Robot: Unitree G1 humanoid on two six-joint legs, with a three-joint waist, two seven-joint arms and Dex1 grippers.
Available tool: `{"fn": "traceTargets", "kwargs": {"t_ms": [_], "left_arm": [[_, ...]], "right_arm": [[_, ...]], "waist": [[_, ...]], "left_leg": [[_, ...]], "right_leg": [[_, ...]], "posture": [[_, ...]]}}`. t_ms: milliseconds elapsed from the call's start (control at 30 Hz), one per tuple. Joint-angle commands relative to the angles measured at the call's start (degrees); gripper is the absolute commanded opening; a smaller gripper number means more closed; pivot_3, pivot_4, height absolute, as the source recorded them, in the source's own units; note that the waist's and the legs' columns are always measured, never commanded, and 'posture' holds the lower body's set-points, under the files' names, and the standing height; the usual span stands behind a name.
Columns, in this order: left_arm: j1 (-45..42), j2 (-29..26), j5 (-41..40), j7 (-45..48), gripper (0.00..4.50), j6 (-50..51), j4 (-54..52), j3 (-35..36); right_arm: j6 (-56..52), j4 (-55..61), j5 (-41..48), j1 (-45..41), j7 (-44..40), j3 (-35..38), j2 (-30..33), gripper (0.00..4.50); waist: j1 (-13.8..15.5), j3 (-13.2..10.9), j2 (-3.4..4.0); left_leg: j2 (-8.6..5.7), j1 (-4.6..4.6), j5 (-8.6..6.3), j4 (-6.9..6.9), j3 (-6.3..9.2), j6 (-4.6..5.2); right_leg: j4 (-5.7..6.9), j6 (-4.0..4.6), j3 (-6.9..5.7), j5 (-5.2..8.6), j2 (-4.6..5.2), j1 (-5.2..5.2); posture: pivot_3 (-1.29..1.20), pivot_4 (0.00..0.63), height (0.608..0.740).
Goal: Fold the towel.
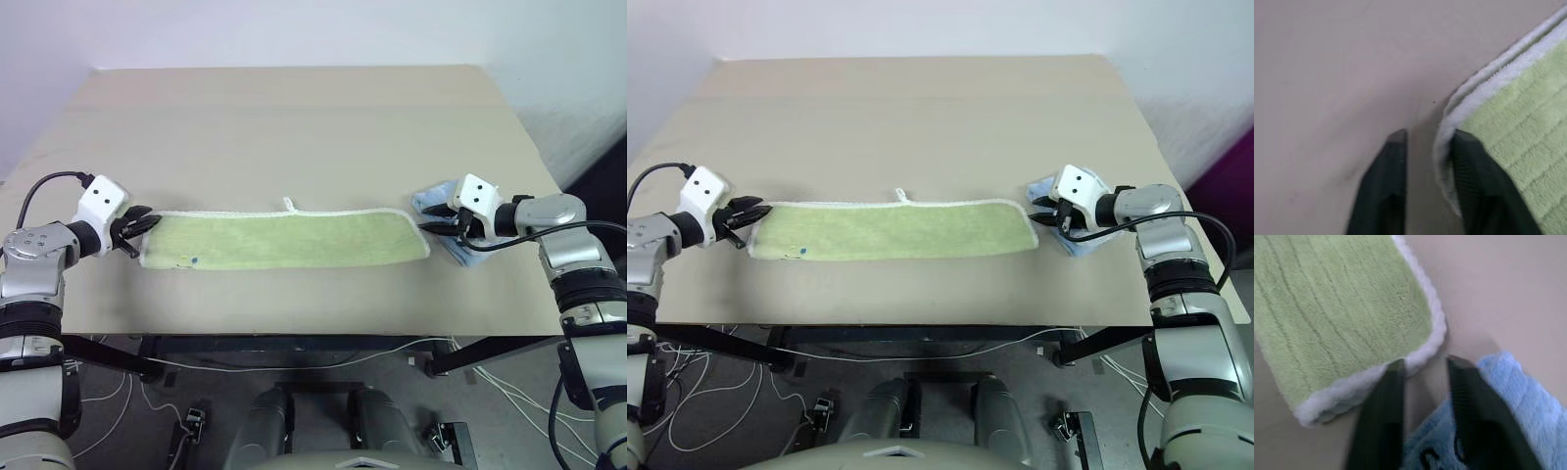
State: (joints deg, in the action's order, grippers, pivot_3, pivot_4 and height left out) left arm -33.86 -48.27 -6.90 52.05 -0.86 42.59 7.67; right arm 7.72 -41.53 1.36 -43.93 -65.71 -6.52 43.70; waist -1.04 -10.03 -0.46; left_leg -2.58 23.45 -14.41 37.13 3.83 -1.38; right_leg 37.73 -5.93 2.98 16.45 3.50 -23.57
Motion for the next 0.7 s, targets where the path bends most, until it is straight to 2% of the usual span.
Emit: {"fn": "traceTargets", "kwargs": {"t_ms": [33,133,167,300,467,567,700], "left_arm": [[-0.61,-0.25,-1.27,-2.79,2.74,0.67,-1.53,2.61],[-0.46,0.13,-2.51,-4.95,3.77,1.77,-1.88,4.23],[0.0,0.39,-3.59,-5.56,3.8,2.3,-2.61,5.38],[1.95,1.29,-5.81,-9.23,3.8,4.3,-5.35,8.94],[5.29,2.33,-7.15,-13.69,3.8,4.6,-9.25,12.0],[8.22,3.12,-8.96,-11.88,3.8,5.34,-14.36,12.1],[12.71,4.6,-13.76,-6.64,3.8,8.64,-23.86,11.86]], "right_arm": [[-0.24,1.83,1.35,-0.9,1.07,3.08,1.45,3.03],[-1.23,6.38,2.42,1.23,3.52,5.75,2.1,4.09],[-2.96,9.65,3.73,2.81,4.04,7.29,2.3,4.48],[-16.42,27.16,12.28,11.84,4.94,13.33,2.58,4.48],[-42.19,51.33,30.47,27.22,12.86,21.52,-1.95,4.48],[-55.47,58.03,40.56,32.77,20.0,25.63,-5.86,4.48],[-69.56,58.66,52.28,35.72,31.69,31.8,-12.15,4.48]], "waist": [[0.0,0.0,0.0],[0.02,0.0,0.0],[0.08,0.0,0.0],[0.25,0.01,-0.02],[0.33,0.06,-0.09],[0.35,0.07,-0.12],[0.33,0.09,-0.13]], "left_leg": [[0.0,0.0,0.0,0.0,0.0,0.0],[0.0,0.0,0.0,0.0,0.0,0.0],[0.0,0.0,0.0,0.0,0.0,0.0],[0.0,0.05,0.0,0.02,0.04,0.0],[0.01,0.04,0.0,0.06,0.12,0.0],[0.02,0.02,0.0,0.06,0.14,0.0],[0.02,0.02,-0.01,0.04,0.14,0.0]], "right_leg": [[0.0,0.0,0.0,0.0,0.0,0.0],[0.0,0.0,0.01,0.0,0.01,0.0],[0.03,0.0,0.01,0.0,0.02,-0.01],[0.17,0.0,0.0,0.0,0.1,-0.01],[0.2,0.0,0.0,0.0,0.11,-0.01],[0.17,0.0,0.02,0.01,0.13,0.02],[0.09,0.01,0.03,0.01,0.16,0.03]], "posture": [[0.0,0.15,0.74],[0.0,0.15,0.74],[0.0,0.15,0.74],[0.0,0.15,0.74],[0.0,0.15,0.74],[0.0,0.15,0.74],[0.0,0.15,0.74]]}}
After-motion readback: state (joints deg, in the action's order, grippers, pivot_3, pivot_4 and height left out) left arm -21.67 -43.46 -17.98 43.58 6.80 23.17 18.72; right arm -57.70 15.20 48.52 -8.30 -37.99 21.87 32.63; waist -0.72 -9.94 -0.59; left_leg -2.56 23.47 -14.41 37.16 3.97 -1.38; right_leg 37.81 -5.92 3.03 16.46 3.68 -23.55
